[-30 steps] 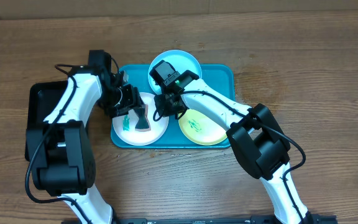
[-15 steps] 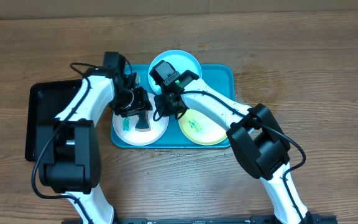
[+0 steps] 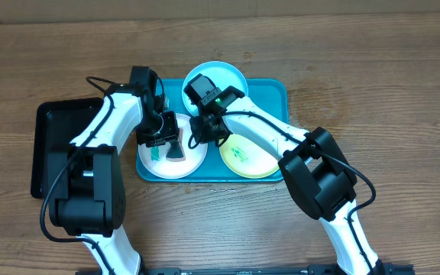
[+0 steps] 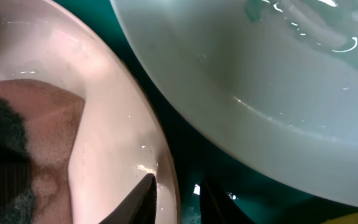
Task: Clean dirty plates on tray and stack at the side
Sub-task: 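Hold the white plate with the right gripper while the left scrubs it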
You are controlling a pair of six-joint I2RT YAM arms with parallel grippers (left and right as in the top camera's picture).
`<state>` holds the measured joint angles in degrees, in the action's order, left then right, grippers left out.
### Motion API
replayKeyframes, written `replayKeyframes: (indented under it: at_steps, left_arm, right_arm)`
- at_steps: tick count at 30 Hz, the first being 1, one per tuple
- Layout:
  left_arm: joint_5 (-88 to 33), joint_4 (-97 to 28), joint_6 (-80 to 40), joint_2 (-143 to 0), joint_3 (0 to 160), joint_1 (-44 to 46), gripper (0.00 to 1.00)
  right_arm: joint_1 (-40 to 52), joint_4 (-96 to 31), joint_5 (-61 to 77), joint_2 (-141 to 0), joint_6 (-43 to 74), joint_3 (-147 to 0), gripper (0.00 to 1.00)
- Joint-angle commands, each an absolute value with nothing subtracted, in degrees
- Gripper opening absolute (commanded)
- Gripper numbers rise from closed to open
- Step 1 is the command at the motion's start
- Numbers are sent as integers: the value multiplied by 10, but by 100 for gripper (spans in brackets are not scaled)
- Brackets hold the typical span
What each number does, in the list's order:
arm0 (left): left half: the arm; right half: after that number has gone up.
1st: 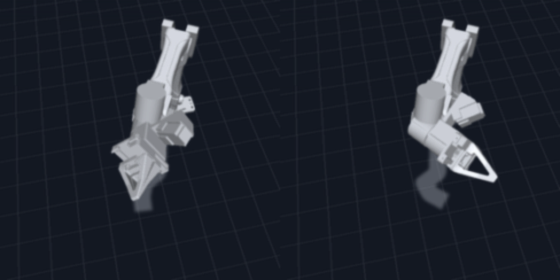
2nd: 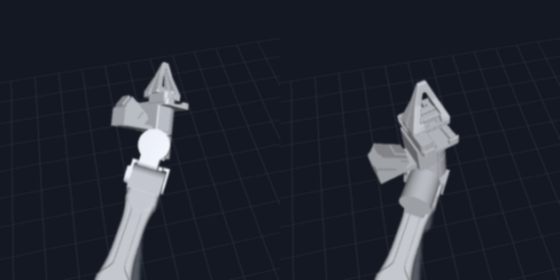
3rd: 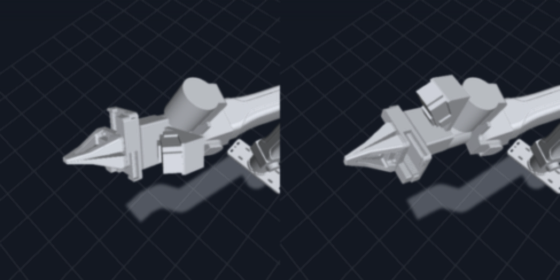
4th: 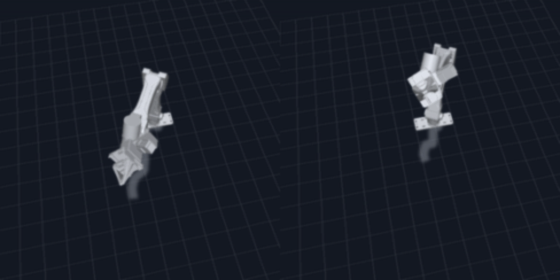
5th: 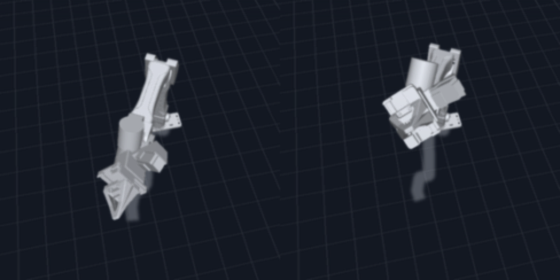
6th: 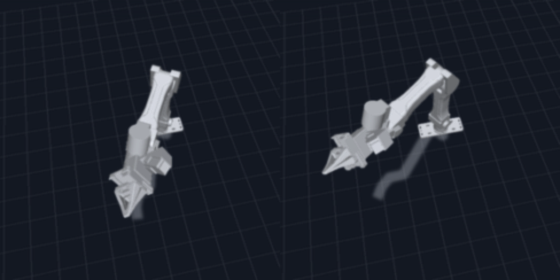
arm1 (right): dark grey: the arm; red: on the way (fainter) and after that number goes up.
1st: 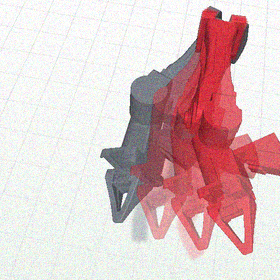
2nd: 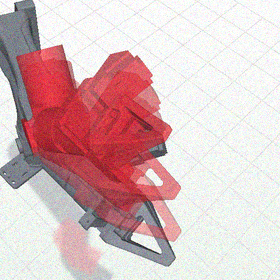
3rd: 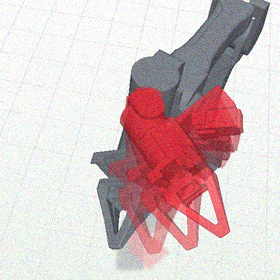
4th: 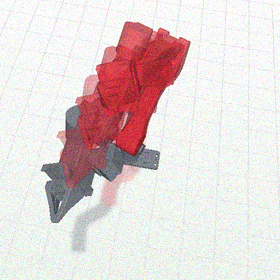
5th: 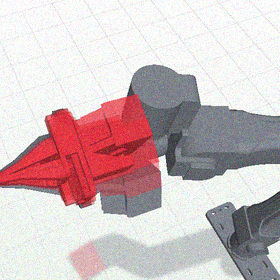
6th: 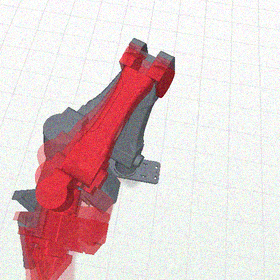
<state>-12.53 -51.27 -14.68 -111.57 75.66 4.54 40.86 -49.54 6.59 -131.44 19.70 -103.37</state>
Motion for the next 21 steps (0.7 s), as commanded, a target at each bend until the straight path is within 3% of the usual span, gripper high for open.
replayKeyframes:
  at_steps: [1, 12, 16, 21]
  left_arm:
    - [-116, -516, -153, -1124, 751, 49, 41]
    - [-136, -512, -155, -1124, 736, 49, 43]
    - [-135, -509, -155, -1124, 736, 49, 29]
    - [-119, -511, -153, -1124, 736, 49, 20]
  right_arm:
    - [408, -494, 60, -1319, 202, -1030, 25]
    - [408, -496, 60, -1319, 202, -1030, 25]
    - [408, -496, 60, -1319, 202, -1030, 25]
    - [408, -496, 60, -1319, 202, -1030, 25]
